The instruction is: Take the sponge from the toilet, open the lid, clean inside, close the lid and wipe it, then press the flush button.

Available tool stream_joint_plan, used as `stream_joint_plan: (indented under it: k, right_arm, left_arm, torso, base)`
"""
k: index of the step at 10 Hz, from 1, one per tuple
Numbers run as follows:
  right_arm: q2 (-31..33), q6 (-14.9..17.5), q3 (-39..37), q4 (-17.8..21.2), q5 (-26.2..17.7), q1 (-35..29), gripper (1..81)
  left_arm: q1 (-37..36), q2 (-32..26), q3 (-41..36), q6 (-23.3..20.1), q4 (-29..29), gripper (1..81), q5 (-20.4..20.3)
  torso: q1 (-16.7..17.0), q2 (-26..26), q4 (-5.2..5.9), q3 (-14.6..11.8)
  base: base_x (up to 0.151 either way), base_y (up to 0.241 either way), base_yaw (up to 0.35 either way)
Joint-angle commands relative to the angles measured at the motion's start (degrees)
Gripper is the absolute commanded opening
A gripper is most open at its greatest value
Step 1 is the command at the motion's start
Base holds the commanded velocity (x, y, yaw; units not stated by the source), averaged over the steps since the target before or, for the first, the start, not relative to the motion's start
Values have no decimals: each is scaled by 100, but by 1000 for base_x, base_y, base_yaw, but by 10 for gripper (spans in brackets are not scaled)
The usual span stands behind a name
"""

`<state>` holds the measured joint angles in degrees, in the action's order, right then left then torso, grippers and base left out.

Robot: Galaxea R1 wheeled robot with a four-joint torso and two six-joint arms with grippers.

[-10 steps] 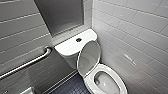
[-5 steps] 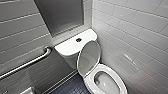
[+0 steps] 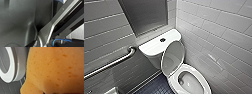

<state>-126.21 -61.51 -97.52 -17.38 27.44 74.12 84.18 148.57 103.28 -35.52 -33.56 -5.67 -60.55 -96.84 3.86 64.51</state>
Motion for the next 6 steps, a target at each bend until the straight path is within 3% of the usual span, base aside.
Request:
stream_joint_plan:
  k: [1, 2, 3, 5, 6]
  right_arm:
    - [208, 78, -563, -915, 86, 493, 10]
    - [137, 69, -820, -1083, 95, 740, 10]
    - [23, 78, -1022, -1206, 95, 985, 10]
    - [-258, 87, -1329, -1303, 156, 1364, 10]
    - [-469, 78, -1619, -1320, 429, 1488, 10]
  left_arm:
    - [-107, -379, -536, 10, 25, 811, 620]
    - [-212, -485, -660, 10, 7, 811, 628]
    - [-300, -547, -739, 10, -1, 811, 628]
    - [-511, -564, -765, 28, -19, 811, 795]
    - [-582, -564, -765, 37, -45, 811, 1006]
  torso:
    - [0, 0, 0, 0]
    - [0, 0, 0, 0]
    - [369, 573, 0, 0]
    - [393, 610, 0, 0]
    - [109, 171, 0, 0]
  base:
    - [0, 0, 0]
    - [0, 0, 0]
    - [0, 0, 0]
    - [0, 0, 0]
    - [0, 0, 0]
